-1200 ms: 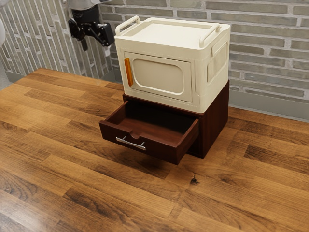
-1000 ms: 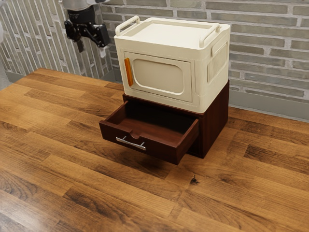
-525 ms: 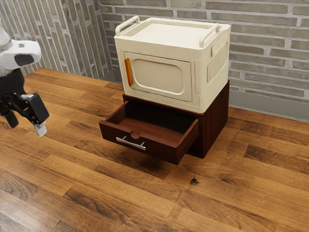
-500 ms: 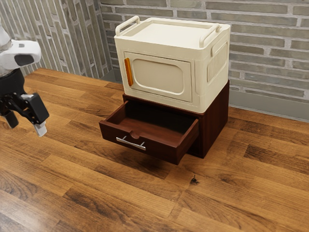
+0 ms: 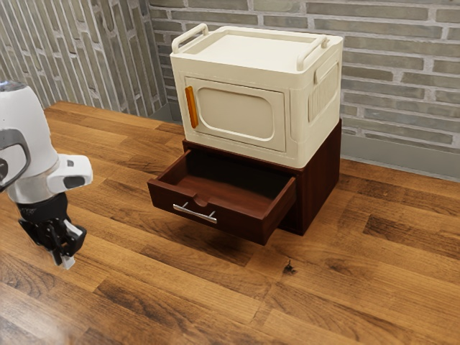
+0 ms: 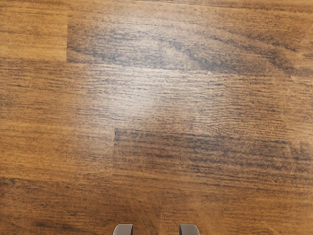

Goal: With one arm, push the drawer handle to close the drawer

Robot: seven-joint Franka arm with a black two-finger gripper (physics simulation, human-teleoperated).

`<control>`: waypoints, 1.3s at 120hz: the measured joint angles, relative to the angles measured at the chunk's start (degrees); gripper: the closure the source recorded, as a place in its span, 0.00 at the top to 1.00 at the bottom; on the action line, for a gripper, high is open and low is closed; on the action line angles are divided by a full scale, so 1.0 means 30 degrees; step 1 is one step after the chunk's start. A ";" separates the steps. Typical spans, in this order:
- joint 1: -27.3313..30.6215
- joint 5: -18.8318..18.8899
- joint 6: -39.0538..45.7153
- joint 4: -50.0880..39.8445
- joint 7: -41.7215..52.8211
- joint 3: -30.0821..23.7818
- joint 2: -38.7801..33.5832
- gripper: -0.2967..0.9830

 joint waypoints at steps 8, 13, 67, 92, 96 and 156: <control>0.0041 0.0159 0.1260 -0.0007 0.0357 -0.0175 0.1644 0.22; 0.0053 0.0281 0.2016 0.0046 0.0567 -0.0277 0.2600 0.21; 0.0108 0.1567 0.5722 0.4352 0.1535 -0.2207 0.9976 0.16; 0.0058 0.2309 0.6466 0.5390 0.1111 -0.2213 1.1374 0.16; 0.0057 0.2371 0.6740 0.5416 0.0999 -0.2207 1.1669 0.16; -0.0592 0.4071 0.9945 0.7304 -0.1199 -0.2075 1.4789 0.15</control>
